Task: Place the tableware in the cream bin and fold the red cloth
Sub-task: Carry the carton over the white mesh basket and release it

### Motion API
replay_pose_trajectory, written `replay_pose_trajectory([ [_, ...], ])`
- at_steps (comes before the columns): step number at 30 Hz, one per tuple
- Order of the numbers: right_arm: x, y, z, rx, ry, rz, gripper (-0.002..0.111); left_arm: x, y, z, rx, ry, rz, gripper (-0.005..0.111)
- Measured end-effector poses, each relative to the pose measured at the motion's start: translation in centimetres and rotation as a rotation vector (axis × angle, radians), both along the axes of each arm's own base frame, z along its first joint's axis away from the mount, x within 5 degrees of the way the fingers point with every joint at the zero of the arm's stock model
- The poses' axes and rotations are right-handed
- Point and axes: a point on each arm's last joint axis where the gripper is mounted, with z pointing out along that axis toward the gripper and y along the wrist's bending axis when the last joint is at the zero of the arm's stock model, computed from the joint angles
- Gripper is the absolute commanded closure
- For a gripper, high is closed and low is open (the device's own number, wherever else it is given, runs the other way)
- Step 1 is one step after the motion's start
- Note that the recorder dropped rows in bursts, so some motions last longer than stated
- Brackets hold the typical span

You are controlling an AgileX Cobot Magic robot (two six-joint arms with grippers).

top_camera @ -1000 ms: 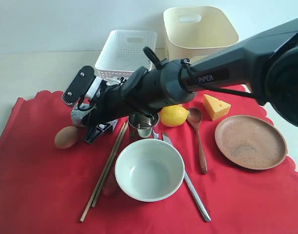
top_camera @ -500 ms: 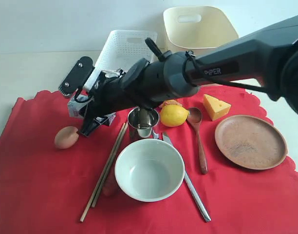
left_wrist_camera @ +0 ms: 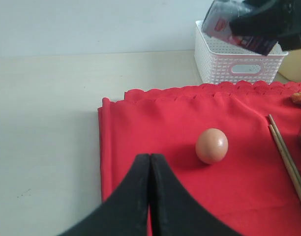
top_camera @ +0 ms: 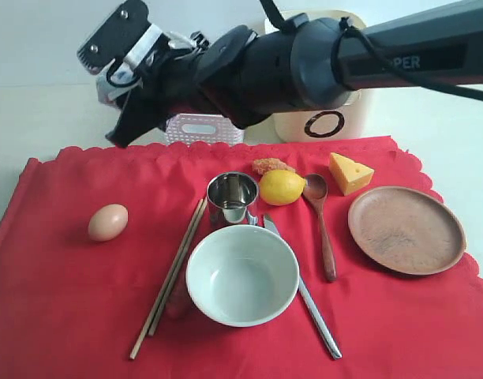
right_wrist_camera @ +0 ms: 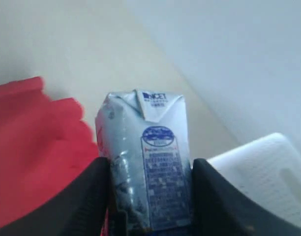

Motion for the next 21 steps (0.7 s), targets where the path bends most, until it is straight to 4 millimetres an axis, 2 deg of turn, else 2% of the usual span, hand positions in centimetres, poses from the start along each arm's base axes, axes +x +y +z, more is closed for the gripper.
replay_pose_trajectory([
  [8,1.5,-1.4,1.7,0.085,-0.116,-0.244,0.108,0.0,0.0,0.0,0.000,0.000,0.000,0.107],
  [16,1.8,-1.7,2.1,0.148,-0.131,-0.294,0.108,0.0,0.0,0.0,0.000,0.000,0.000,0.107],
  [21,3.2,-3.1,1.8,0.226,-0.092,-0.358,0.108,0.0,0.0,0.0,0.000,0.000,0.000,0.107],
])
